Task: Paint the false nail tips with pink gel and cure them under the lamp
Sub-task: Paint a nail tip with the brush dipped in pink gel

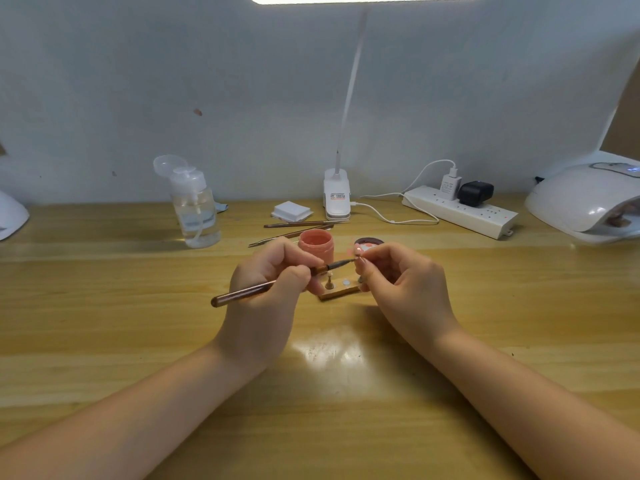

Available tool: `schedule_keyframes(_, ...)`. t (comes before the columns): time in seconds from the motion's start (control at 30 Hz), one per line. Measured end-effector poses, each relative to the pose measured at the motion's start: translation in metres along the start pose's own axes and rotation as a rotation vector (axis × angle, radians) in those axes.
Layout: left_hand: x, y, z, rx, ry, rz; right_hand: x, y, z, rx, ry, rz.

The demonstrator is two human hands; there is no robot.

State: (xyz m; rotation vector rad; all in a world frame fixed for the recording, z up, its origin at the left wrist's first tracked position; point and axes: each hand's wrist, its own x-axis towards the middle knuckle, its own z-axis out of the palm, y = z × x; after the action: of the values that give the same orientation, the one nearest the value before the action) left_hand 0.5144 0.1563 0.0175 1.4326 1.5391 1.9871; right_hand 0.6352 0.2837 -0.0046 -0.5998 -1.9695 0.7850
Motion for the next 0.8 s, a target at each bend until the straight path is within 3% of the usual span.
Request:
schedule_keyframes(0.23, 0.000, 0.000, 0.001, 0.022, -0.012, -0.018, -0.001, 0.000, -0.001, 0.030, -0.004, 0.000)
schedule_keyframes(0.37, 0.002, -0.001, -0.001, -0.032, 0.086, -0.045, -0.001, 0.000, 0.000, 0.042, -0.002, 0.027)
schedule_keyframes(0.67, 0.011, -0.015, 0.000, -0.385, 0.235, -0.426, 0.000, -0.003, 0.001, 0.093, -0.043, 0.090)
schedule_keyframes(0.8, 0.012, -0.018, 0.001, -0.475, 0.203, -0.528, 0.001, -0.002, 0.004, -0.023, -0.068, 0.097)
